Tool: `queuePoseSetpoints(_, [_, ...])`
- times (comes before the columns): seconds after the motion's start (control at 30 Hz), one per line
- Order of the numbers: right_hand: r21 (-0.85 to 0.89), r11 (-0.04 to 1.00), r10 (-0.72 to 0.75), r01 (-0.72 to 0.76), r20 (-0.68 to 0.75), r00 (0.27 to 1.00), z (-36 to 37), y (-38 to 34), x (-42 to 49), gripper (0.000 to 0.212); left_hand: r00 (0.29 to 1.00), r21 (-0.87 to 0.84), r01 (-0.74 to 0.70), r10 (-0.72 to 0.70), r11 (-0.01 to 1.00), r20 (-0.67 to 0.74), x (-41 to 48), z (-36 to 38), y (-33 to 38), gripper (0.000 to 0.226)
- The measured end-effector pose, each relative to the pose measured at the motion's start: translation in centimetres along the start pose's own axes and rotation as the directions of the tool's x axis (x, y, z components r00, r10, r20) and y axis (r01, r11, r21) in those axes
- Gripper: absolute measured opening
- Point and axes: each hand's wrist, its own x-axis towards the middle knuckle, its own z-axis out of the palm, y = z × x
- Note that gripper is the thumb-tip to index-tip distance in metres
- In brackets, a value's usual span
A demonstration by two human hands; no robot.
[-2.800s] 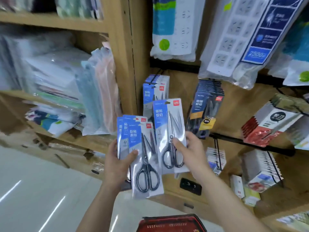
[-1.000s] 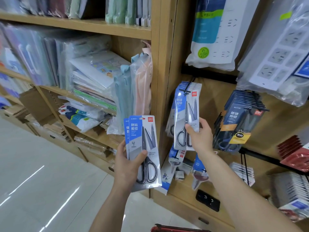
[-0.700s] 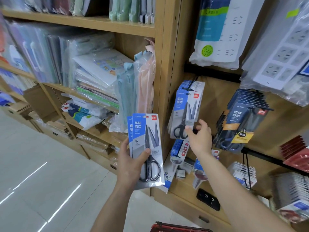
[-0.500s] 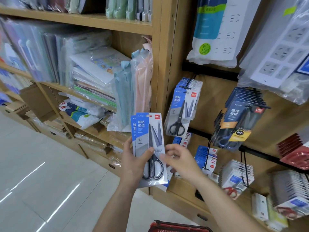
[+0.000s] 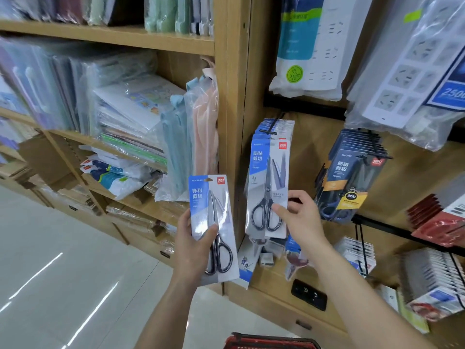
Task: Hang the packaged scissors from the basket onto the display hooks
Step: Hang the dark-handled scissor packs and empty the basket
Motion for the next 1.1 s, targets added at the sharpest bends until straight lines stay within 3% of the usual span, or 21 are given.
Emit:
queuePoseSetpoints(0.27, [-0.042, 0.999, -0.040, 0.035, -0.140, 0.989, 0.6, 0.7, 2.4, 0.026, 1.000, 0.023, 0.005, -0.005, 1.000, -0.007, -0.3, -0.7, 0.0, 0.054])
queuePoseSetpoints(0.5, [-0.146, 0.989, -0.033, 0.010, -0.158, 0.987, 2.1, 0.6, 5.2, 0.025, 1.000, 0.035, 0.003, -0.004, 0.999, 0.013, -0.6, -0.9, 0.6, 0.053])
queuePoseSetpoints(0.6, [-0.201, 0.976, 0.053, -0.086, -0.165, 0.985, 2.3, 1.2, 5.5, 0.038, 1.000, 0.027, 0.001, -0.001, 1.000, 0.019, -0.8, -0.7, 1.0, 0.050])
queuePoseSetpoints(0.67, [-0.316, 0.945, 0.035, -0.089, -0.171, 0.985, 2.3, 1.7, 4.4, 0.054, 0.999, 0.007, 0.007, -0.007, 1.000, 0.038, -0.9, -0.5, 1.1, 0.050])
queuePoseSetpoints(0.73, [-0.321, 0.946, 0.012, -0.044, -0.103, 0.995, 2.4, 1.6, 2.4, 0.048, 0.998, -0.010, -0.002, 0.002, 1.000, 0.059, -0.8, -0.3, 1.2, 0.050])
queuePoseSetpoints(0.8, [-0.207, 0.977, 0.080, -0.051, 0.131, 0.988, 2.7, 1.3, -0.1, 0.034, 0.997, -0.027, -0.020, 0.022, 0.999, 0.079, -0.7, 0.2, 1.2, 0.051])
queuePoseSetpoints(0.9, [-0.154, 0.984, 0.148, -0.088, 0.437, 0.887, 3.4, 0.7, -3.2, 0.035, 0.992, -0.046, -0.055, 0.060, 0.997, 0.113, -0.8, 1.0, 1.6, 0.050])
queuePoseSetpoints(0.97, [-0.097, 0.993, 0.100, -0.063, 0.452, 0.887, 3.6, 0.3, -4.1, 0.035, 0.984, -0.027, -0.085, 0.088, 0.996, 0.153, -1.0, 1.5, 2.0, 0.047])
queuePoseSetpoints(1.1, [-0.023, 1.000, 0.019, -0.013, 0.291, 0.956, 3.1, 0.0, -3.3, 0.035, 0.970, 0.014, -0.137, 0.132, 0.990, 0.205, -0.5, 2.0, 2.7, 0.038])
